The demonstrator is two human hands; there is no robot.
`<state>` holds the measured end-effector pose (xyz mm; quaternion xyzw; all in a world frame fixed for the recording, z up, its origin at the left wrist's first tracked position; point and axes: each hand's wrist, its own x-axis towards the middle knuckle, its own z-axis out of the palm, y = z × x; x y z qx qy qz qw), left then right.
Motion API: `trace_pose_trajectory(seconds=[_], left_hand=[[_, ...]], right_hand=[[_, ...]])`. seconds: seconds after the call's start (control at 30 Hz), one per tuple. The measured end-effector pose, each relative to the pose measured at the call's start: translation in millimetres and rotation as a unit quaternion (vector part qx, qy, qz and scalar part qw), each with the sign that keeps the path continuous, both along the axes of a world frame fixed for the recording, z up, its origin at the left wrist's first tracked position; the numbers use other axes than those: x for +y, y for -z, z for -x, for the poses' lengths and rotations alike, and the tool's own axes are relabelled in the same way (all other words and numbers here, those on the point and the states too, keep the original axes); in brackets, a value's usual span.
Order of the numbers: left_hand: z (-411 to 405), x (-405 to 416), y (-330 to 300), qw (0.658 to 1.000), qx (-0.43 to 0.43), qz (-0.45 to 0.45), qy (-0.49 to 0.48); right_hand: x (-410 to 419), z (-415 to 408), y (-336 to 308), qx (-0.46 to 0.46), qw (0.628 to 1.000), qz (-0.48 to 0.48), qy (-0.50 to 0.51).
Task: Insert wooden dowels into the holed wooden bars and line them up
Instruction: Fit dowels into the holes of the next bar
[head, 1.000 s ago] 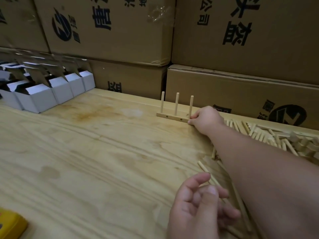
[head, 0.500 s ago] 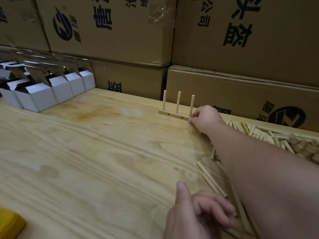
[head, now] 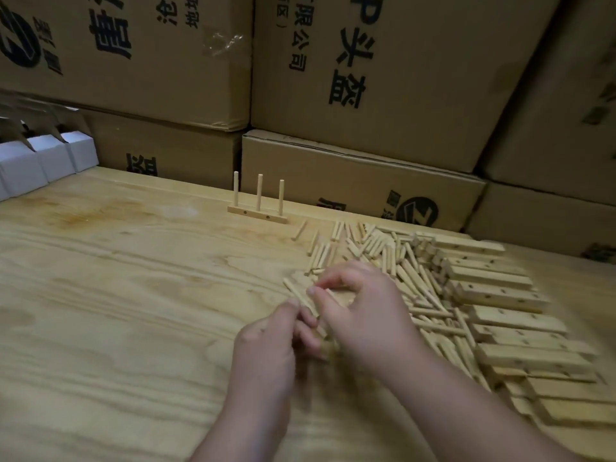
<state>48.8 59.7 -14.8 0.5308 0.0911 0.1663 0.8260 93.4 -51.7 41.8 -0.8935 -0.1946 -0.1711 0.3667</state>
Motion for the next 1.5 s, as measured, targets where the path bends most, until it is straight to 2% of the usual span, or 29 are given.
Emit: trace_pose_trajectory(seconds=[0.1, 0.17, 0.43, 0.5, 0.57, 0.63, 0.67, 0.7, 0.77, 0.83, 0.97, 1.1, 1.2, 1.3, 1.37, 1.5], left_hand=[[7, -9, -6, 0.998, -0.019, -0.056, 0.038], [10, -11, -7, 0.991, -0.033, -0.118, 0.051], [15, -12, -5, 0.957, -0.065, -0.282, -0.028], [14, -10, -6, 0.926, -0.029, -0.371, -0.069], [15, -8, -5, 0.866, 0.054, -0.487, -0.103], [19, -9, -7, 0.809, 0.131, -0.566, -0.092], [20, -10, -8, 0.799, 0.142, -0.58, -0.075], [21, -11, -9, 0.805, 0.134, -0.575, -0.051], [22, -13, -8, 0.839, 0.084, -0.537, 0.002], [22, -15, -7, 0.852, 0.035, -0.52, 0.043], [21, -12, -4, 0.842, -0.025, -0.534, 0.071], [16, -14, 3, 0.79, 0.006, -0.612, 0.043], [17, -15, 3, 0.802, -0.029, -0.596, 0.029], [20, -17, -2, 0.832, -0.115, -0.543, 0.022], [24, -22, -5, 0.84, -0.162, -0.517, 0.035], [30, -28, -10, 0.868, -0.195, -0.454, 0.049]], right_hand=[[-32, 70, 19, -0.03, 0.998, -0.05, 0.03], [-57, 93, 32, -0.043, 0.995, -0.047, 0.072], [-107, 98, 35, -0.025, 0.961, 0.0, 0.275], [-116, 90, 32, -0.02, 0.943, 0.072, 0.323], [-128, 81, 30, -0.004, 0.922, 0.13, 0.364], [-135, 72, 30, 0.027, 0.915, 0.148, 0.374], [-136, 68, 32, 0.041, 0.915, 0.155, 0.371], [-136, 65, 34, 0.052, 0.915, 0.164, 0.365], [-135, 60, 38, 0.055, 0.914, 0.184, 0.358], [-134, 57, 39, 0.04, 0.91, 0.198, 0.363], [-134, 55, 40, 0.03, 0.909, 0.203, 0.363], [-132, 58, 38, 0.013, 0.914, 0.187, 0.361], [-128, 66, 34, -0.073, 0.925, 0.138, 0.347], [-118, 77, 32, -0.254, 0.93, 0.074, 0.256], [-102, 86, 31, -0.335, 0.926, 0.054, 0.162], [-64, 99, 33, -0.37, 0.928, 0.028, -0.016]])
